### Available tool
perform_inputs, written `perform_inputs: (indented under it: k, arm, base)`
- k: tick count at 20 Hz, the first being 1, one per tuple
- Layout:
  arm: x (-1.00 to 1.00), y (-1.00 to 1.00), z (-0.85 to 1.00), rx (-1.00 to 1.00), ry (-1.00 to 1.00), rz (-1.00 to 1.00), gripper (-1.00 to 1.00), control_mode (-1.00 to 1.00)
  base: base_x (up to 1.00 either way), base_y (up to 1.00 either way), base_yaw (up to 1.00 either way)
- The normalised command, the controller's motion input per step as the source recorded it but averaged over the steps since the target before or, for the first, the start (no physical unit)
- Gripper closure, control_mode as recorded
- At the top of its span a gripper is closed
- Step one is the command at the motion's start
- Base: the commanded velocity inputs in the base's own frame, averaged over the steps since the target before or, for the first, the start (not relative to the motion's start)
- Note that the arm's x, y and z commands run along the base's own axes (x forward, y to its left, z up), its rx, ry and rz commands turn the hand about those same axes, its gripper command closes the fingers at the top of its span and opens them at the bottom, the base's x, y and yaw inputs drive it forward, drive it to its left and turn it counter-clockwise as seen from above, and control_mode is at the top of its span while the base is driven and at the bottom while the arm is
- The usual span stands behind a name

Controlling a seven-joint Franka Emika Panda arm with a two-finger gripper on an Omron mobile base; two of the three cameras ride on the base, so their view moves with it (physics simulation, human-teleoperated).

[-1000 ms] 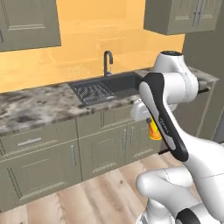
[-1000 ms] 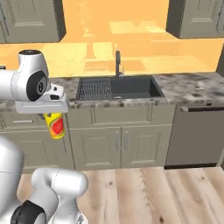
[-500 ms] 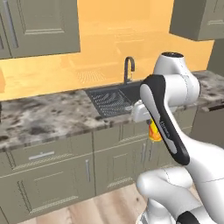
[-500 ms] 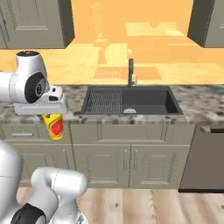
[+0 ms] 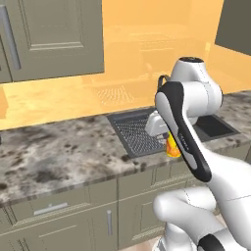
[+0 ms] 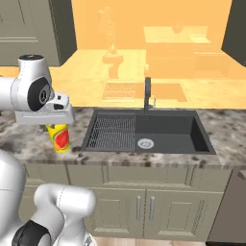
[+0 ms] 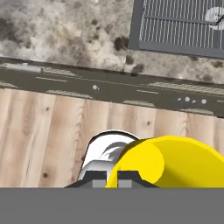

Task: Pick the cup and bowl from the counter and place them on the counter next to the sink.

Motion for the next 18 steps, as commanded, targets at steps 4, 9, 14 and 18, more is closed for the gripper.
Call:
perform_inputs:
  k: [4, 9, 14, 18]
  arm:
    - [0.00, 0.00, 0.00, 0.00, 0.00, 0.00, 1.00, 1.00]
    - [0.00, 0.00, 0.00, 0.00, 0.00, 0.00, 1.00, 1.00]
    - [0.00, 0.00, 0.00, 0.00, 0.00, 0.00, 1.00, 1.00]
    - [0.00, 0.00, 0.00, 0.00, 0.00, 0.00, 1.00, 1.00]
  base:
    - [0.32, -0.14, 0.00]
    - [0.00, 0.00, 0.00]
    - [0.00, 0.00, 0.00]
    - [-0.02, 0.00, 0.00]
